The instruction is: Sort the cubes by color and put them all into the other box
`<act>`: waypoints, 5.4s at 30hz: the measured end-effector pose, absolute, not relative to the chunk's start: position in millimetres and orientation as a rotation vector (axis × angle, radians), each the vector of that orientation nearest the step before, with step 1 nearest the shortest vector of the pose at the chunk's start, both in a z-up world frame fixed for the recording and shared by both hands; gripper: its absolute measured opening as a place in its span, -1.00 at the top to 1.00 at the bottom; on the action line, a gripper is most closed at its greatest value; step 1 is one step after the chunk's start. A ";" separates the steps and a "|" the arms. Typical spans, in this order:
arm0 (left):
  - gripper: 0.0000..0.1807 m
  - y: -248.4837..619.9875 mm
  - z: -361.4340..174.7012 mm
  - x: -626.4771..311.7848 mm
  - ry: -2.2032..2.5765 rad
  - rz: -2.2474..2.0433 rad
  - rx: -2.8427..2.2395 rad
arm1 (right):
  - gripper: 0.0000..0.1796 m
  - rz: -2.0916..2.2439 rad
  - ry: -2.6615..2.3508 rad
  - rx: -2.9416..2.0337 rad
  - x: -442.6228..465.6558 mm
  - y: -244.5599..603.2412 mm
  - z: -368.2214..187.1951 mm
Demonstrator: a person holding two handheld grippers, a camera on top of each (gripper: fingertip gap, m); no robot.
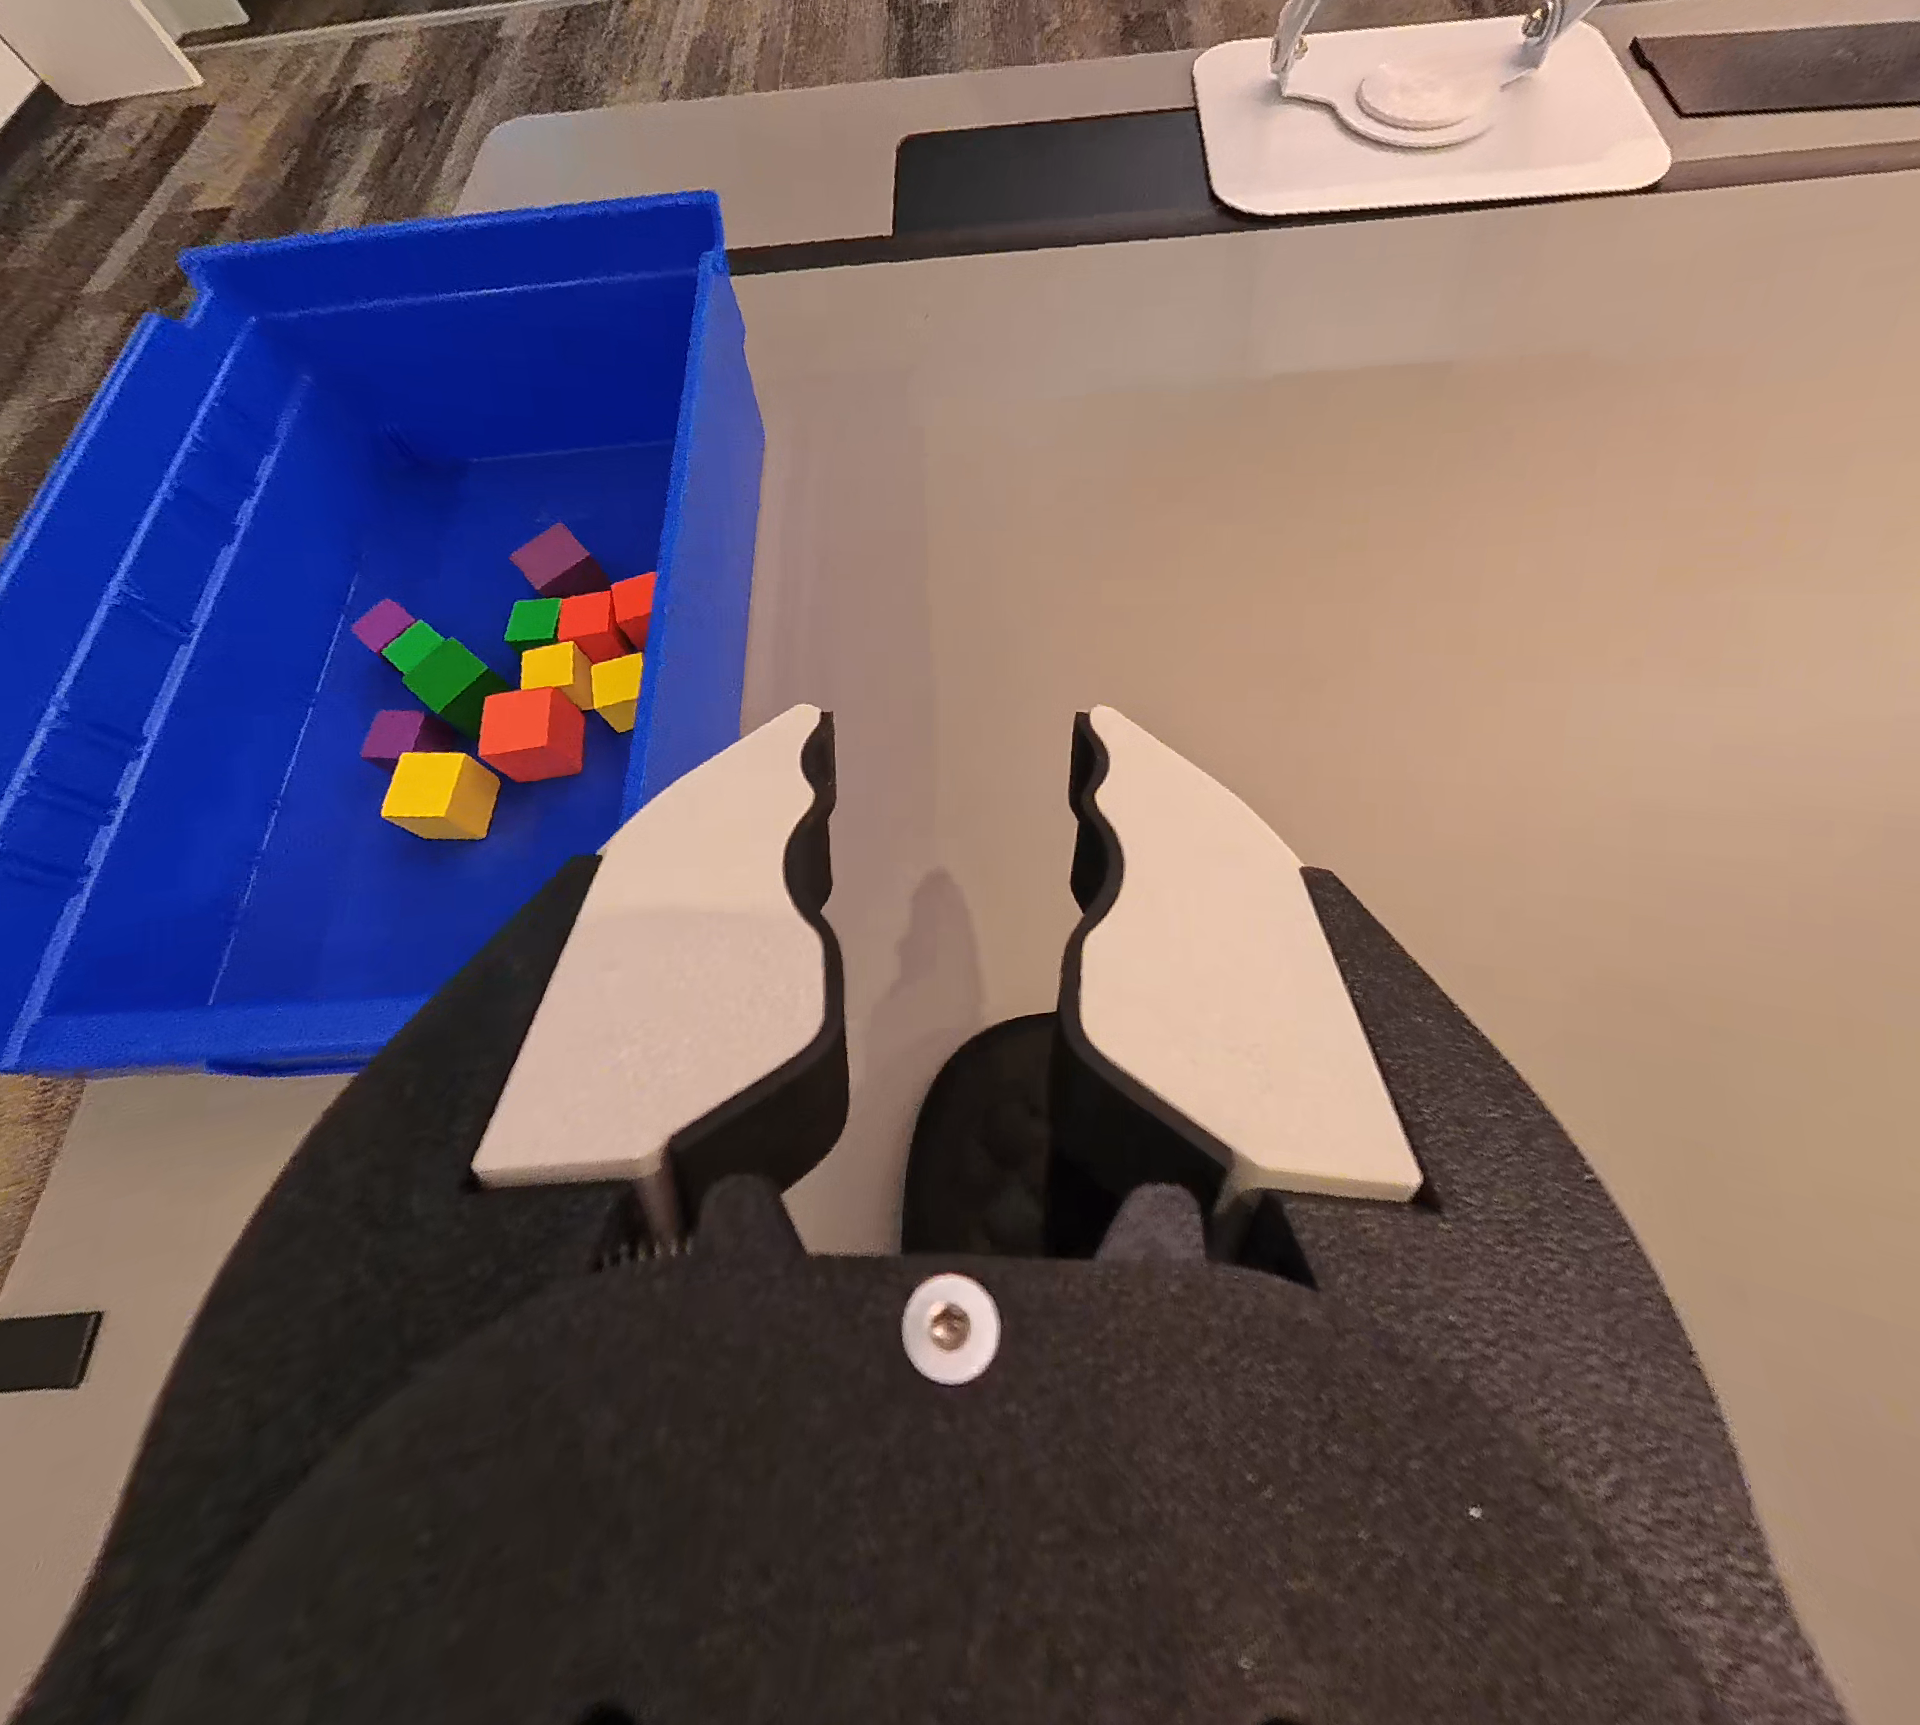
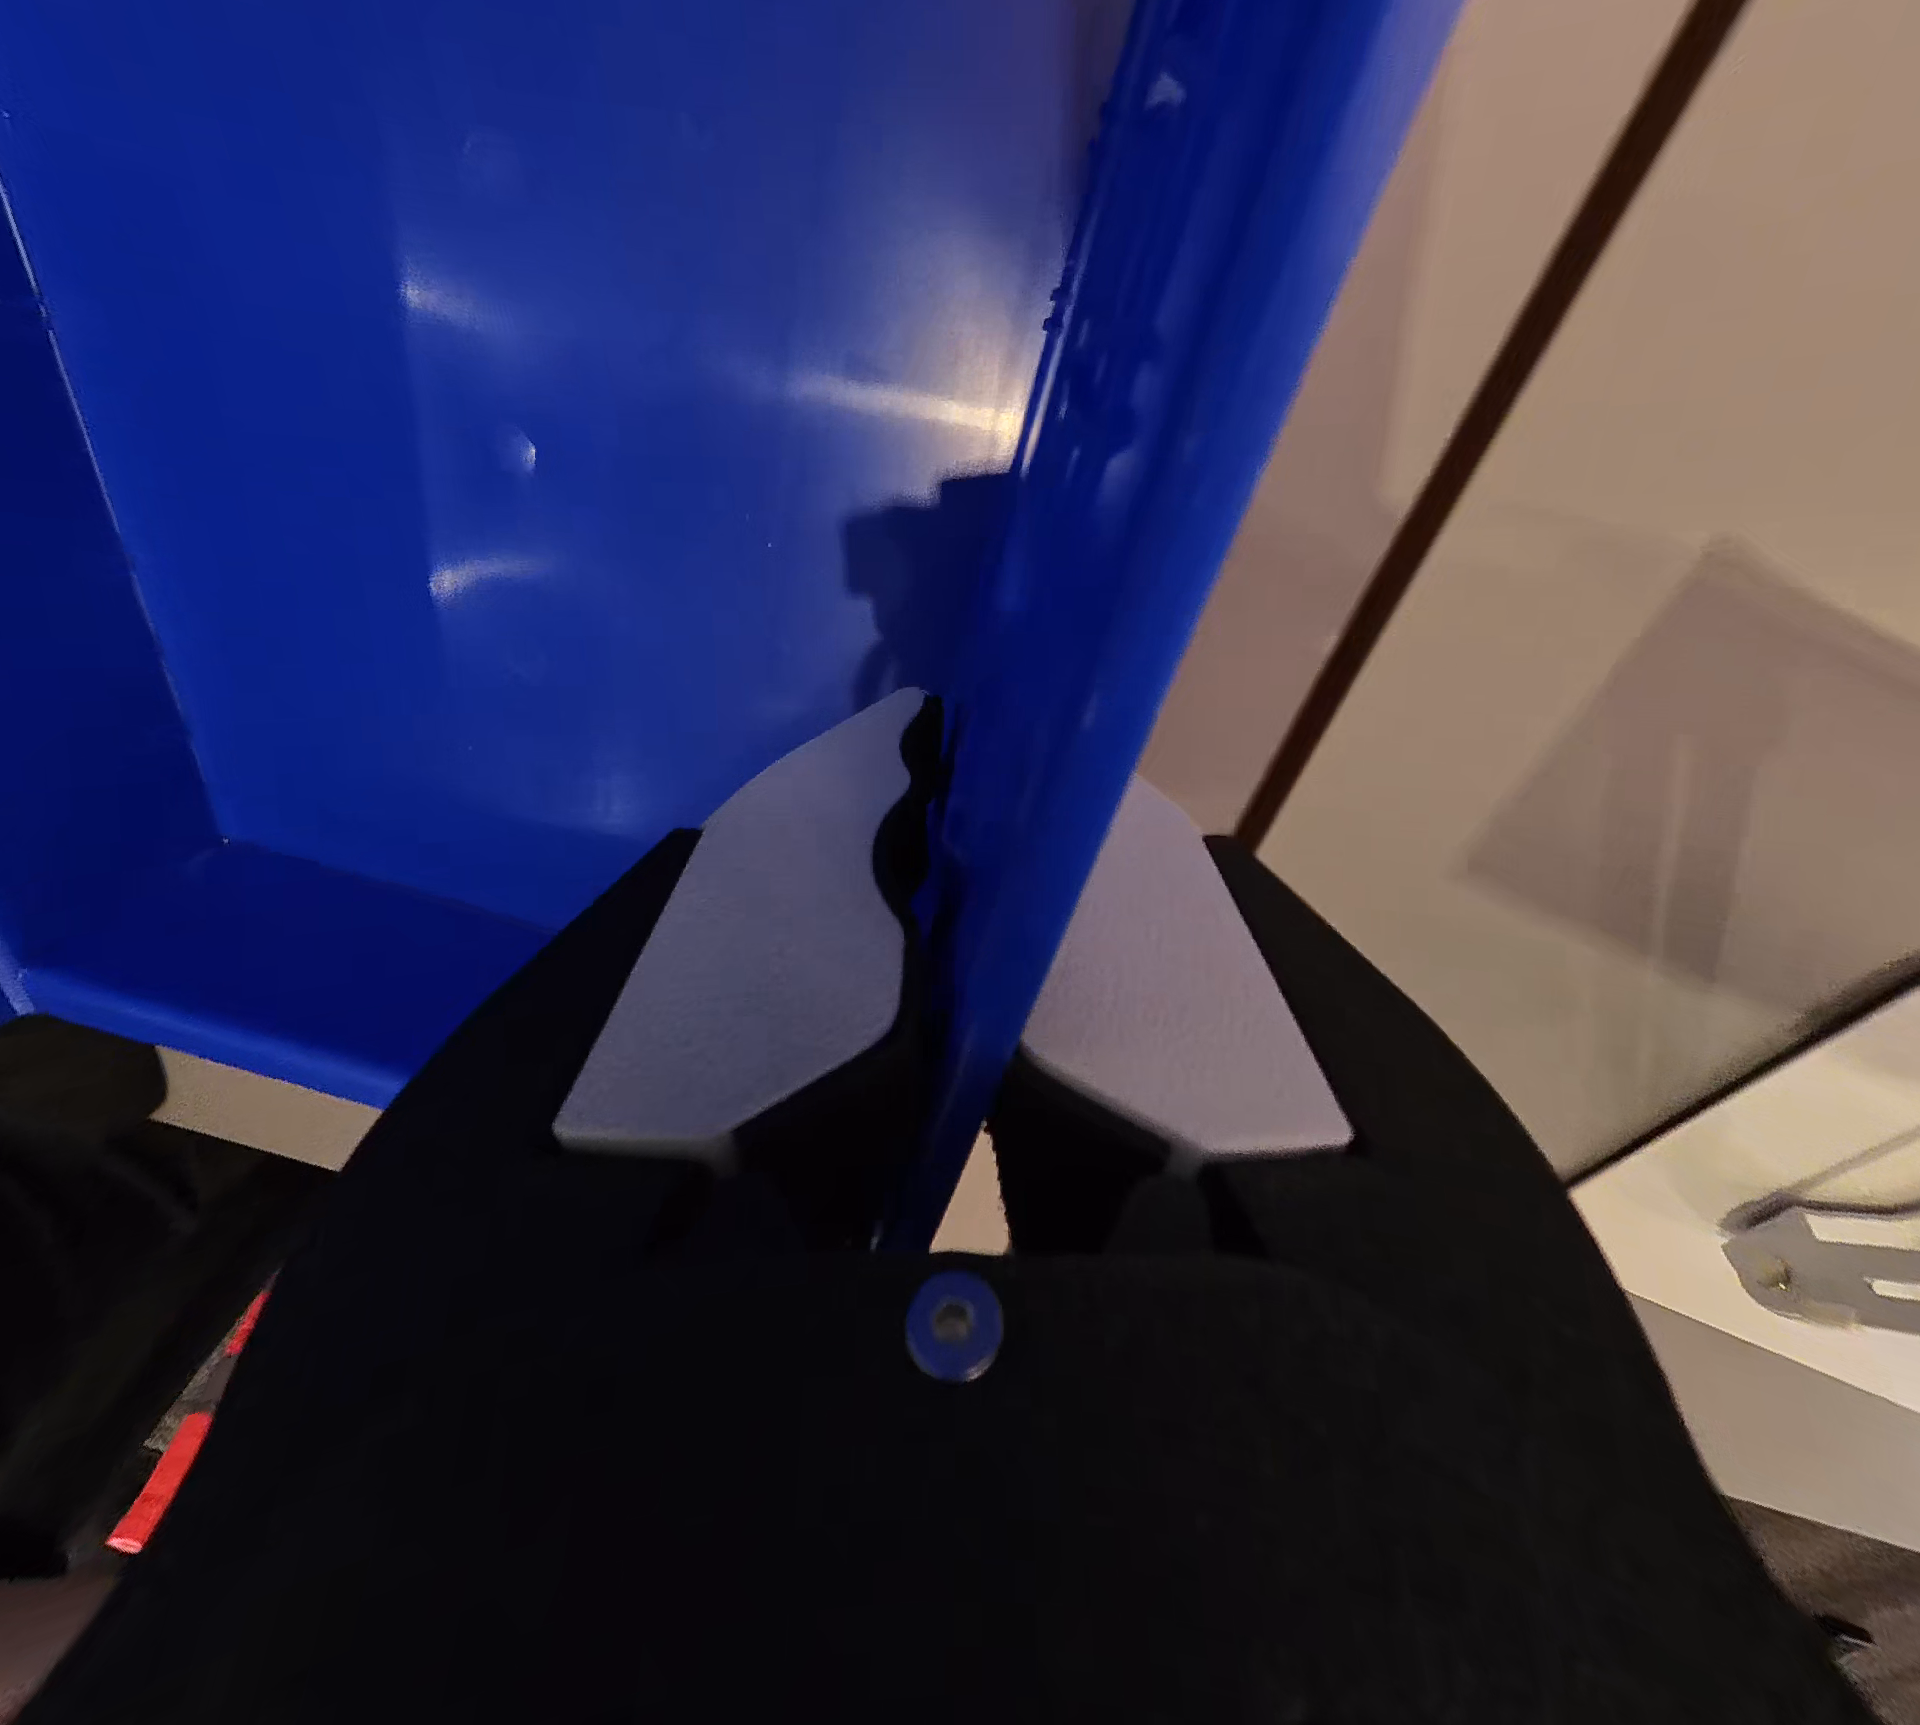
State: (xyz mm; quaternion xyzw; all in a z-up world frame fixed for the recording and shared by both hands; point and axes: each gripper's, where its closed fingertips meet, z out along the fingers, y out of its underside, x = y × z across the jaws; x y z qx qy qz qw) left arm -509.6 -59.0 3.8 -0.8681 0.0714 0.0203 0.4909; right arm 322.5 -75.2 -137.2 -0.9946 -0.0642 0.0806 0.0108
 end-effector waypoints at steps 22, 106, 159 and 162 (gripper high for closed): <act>0.32 -51.7 39.9 -446.2 0.398 0.035 -1.976 | 0.72 -0.240 0.032 -2.537 379.0 -26.3 -43.0; 0.62 39.4 60.3 -619.2 0.532 0.297 -2.171 | 0.86 0.195 -0.326 -1.699 -2.2 85.1 70.5; 0.69 -36.1 90.0 -401.6 0.833 -0.970 -1.845 | 0.58 0.819 -1.042 -1.191 -211.7 -15.6 112.0; 0.69 -60.6 105.9 -336.4 0.950 -1.283 -1.764 | 0.56 0.693 -1.183 -1.043 -248.3 -47.7 116.1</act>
